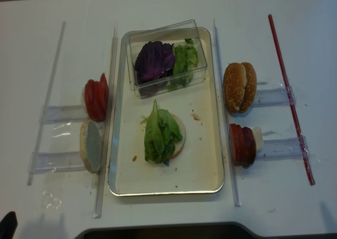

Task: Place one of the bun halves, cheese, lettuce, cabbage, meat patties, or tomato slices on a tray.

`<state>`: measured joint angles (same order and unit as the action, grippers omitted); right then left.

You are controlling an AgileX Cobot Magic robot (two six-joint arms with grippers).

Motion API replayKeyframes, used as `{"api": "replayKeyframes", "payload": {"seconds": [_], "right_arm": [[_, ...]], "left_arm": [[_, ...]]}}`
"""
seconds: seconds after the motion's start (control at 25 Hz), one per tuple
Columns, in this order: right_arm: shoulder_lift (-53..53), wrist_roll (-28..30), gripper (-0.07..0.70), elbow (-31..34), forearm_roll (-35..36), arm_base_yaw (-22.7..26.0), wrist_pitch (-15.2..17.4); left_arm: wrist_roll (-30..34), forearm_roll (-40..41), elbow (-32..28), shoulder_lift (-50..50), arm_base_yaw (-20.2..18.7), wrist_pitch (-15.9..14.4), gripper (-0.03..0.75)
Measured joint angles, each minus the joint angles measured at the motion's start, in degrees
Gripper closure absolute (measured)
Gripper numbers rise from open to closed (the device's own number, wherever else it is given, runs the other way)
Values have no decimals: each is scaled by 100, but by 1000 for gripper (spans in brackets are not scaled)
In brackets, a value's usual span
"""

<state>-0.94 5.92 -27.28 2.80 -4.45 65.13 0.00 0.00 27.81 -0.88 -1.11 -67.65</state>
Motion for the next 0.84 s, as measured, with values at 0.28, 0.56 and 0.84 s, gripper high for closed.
{"api": "replayKeyframes", "payload": {"seconds": [0.28, 0.56, 0.84], "right_arm": [[0, 0, 1, 0, 0, 0, 0], [0, 0, 1, 0, 0, 7, 0], [0, 0, 1, 0, 0, 7, 0]], "left_arm": [[0, 0, 0, 0, 0, 0, 423], [0, 0, 0, 0, 0, 0, 423], [0, 0, 0, 0, 0, 0, 423]]}}
